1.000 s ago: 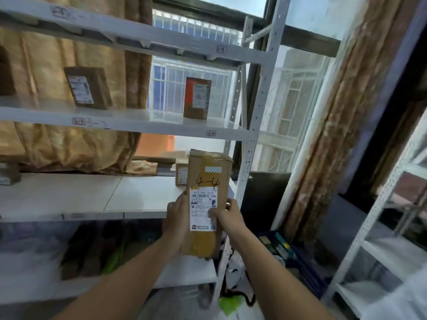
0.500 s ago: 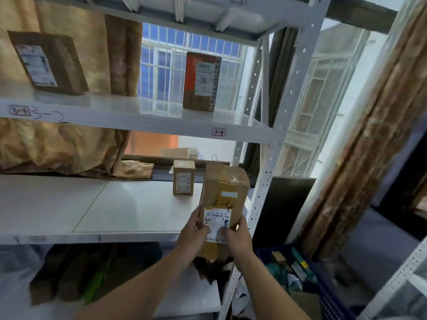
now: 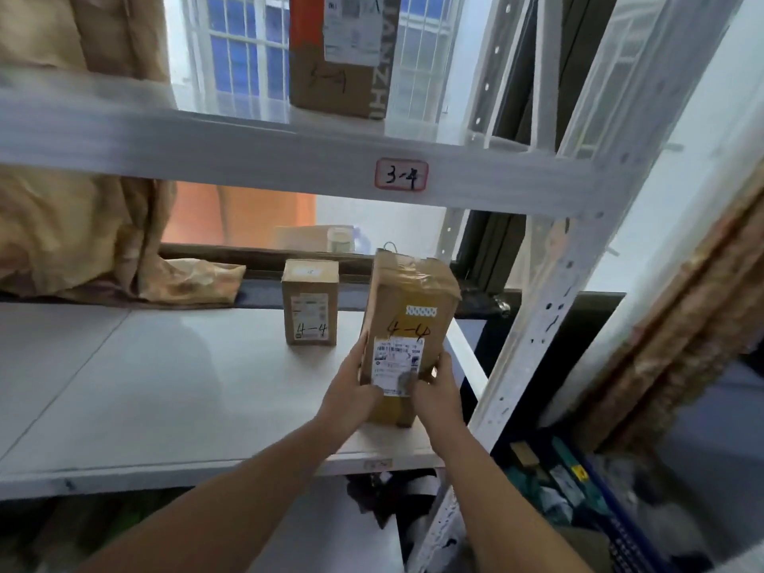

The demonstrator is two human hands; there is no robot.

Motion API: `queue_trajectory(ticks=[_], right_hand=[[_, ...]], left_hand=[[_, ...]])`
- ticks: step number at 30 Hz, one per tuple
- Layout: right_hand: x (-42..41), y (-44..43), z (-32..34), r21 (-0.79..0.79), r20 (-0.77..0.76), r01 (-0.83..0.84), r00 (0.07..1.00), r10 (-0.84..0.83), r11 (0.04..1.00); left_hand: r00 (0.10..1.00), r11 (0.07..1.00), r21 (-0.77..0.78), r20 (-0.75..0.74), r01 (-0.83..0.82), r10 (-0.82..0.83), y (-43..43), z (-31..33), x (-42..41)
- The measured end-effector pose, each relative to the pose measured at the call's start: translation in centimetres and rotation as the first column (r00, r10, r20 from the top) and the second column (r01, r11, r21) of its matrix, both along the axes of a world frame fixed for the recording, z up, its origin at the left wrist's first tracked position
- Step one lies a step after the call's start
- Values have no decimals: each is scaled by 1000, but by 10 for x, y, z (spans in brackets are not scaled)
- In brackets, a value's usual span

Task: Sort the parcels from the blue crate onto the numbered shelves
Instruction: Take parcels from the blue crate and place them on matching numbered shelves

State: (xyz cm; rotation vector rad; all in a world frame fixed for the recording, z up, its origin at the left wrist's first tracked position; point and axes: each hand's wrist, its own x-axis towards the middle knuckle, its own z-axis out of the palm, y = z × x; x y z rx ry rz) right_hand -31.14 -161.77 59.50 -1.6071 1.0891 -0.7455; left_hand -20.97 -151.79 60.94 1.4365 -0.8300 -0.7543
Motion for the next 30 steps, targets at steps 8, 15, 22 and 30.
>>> queue_trajectory(ticks=[8,15,22,30], right_hand=[[52,-79,0,-100,-40,-82,996,78,992],[74,-114,-14,-91,-29,-139,990,137,986],[93,-130,-51,40,-45,-44,998,45,998],[87,-26,-29,235,-417,22,905,81,972]], left_hand=[[992,991,-73,52,-113,116,-91,-20,41],[973,977,-35,84,-212,214,-131,-37,67],[978,978,72,87,-197,191,-124,-42,70],[987,950,274,96,-153,132,-30,-19,65]])
